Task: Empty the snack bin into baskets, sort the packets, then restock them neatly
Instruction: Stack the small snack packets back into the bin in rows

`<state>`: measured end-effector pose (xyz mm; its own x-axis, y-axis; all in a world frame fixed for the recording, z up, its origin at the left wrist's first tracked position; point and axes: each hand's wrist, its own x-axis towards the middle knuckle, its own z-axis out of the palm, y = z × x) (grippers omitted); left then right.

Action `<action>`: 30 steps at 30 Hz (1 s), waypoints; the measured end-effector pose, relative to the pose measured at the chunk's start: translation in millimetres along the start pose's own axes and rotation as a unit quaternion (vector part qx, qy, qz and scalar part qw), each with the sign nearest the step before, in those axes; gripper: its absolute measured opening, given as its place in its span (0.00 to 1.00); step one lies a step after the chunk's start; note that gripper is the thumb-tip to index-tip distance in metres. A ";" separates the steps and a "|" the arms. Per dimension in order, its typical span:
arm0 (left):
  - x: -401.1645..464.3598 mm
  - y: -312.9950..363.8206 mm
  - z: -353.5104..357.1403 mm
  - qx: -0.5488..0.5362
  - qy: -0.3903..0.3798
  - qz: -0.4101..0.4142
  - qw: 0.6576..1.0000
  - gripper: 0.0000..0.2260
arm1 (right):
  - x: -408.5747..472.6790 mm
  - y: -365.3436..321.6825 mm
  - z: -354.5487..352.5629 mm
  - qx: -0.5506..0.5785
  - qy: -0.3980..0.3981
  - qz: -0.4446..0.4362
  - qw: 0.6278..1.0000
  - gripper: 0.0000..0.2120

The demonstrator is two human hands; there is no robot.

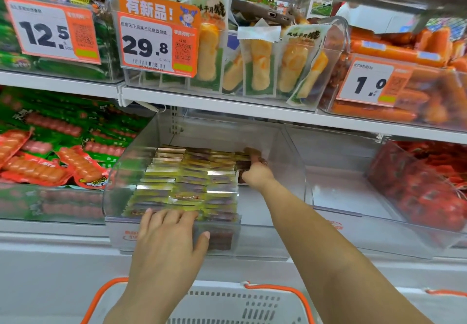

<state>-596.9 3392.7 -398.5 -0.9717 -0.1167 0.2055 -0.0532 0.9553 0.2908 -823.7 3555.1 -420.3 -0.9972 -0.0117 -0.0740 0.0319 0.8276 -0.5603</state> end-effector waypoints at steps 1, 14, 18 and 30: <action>-0.2 -0.5 0.1 0.002 -0.002 0.000 1.000 0.21 | 0.1 0.8 1.2 -0.056 -0.012 -0.014 0.998 0.35; 0.2 -6.2 10.4 -0.026 0.025 0.017 0.999 0.17 | 0.9 -3.7 1.4 0.002 0.010 0.057 0.998 0.35; 0.5 -4.4 5.5 -0.013 0.015 0.013 1.000 0.20 | 2.9 -1.8 -5.4 0.095 0.024 0.109 0.989 0.14; 0.6 -3.5 2.1 0.006 0.000 0.003 1.000 0.21 | -3.1 -14.0 -8.4 0.092 -0.003 0.133 0.987 0.02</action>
<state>-597.8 3389.9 -401.3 -0.9722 -0.1105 0.2065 -0.0501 0.9594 0.2777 -821.6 3548.2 -405.3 -0.9515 0.1881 -0.2436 0.3047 0.6865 -0.6602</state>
